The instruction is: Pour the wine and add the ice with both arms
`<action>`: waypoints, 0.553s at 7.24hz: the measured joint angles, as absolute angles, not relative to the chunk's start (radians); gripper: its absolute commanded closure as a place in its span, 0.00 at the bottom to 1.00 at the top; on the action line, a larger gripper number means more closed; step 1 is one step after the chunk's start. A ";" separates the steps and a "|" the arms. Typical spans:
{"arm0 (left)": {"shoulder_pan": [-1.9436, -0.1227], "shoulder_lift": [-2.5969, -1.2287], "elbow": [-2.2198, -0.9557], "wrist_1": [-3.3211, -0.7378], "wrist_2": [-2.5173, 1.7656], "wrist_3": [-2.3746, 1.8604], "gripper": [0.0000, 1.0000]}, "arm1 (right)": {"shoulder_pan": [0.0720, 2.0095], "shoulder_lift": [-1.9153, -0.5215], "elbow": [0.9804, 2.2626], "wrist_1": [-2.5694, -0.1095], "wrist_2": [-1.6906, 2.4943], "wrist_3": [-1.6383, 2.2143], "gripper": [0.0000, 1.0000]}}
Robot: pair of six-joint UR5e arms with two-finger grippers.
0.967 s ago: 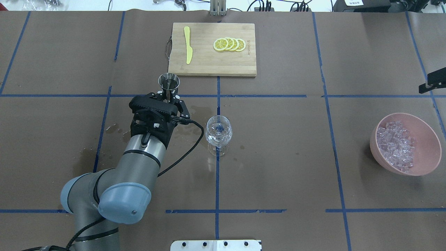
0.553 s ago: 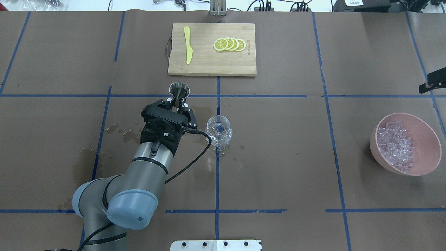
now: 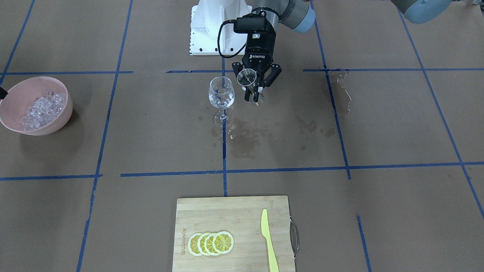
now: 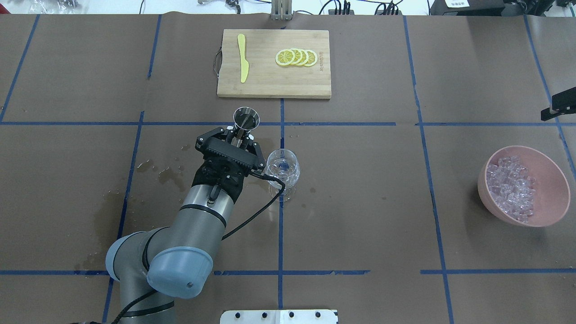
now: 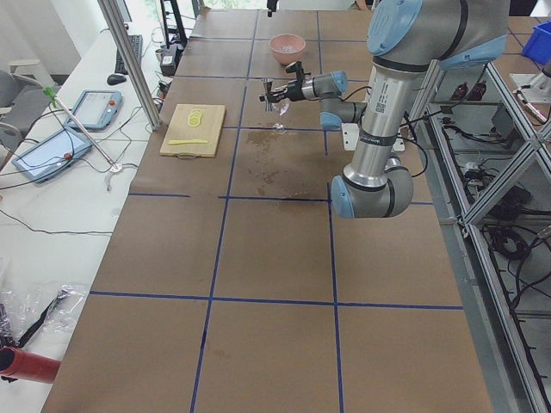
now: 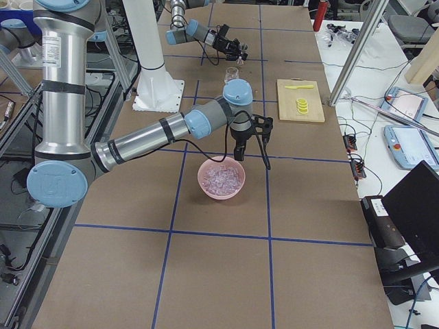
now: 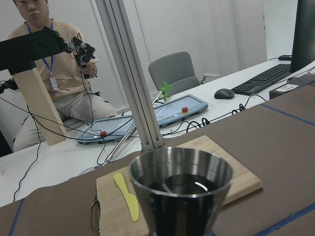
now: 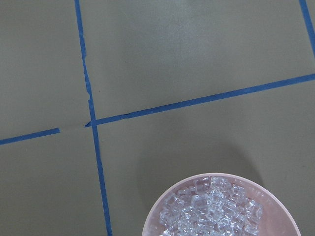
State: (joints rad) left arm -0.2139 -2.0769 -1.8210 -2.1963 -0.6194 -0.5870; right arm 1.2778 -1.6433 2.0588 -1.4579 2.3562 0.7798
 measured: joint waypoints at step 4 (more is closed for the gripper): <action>-0.188 -2.079 -1.824 -2.208 -0.608 -0.387 1.00 | 1.278 -1.650 2.057 -1.459 2.356 0.779 0.00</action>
State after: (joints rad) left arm -0.1882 -2.0794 -1.8243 -2.2079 -0.6081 -0.3866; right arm 1.2778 -1.6499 2.0567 -1.4588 2.3562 0.7793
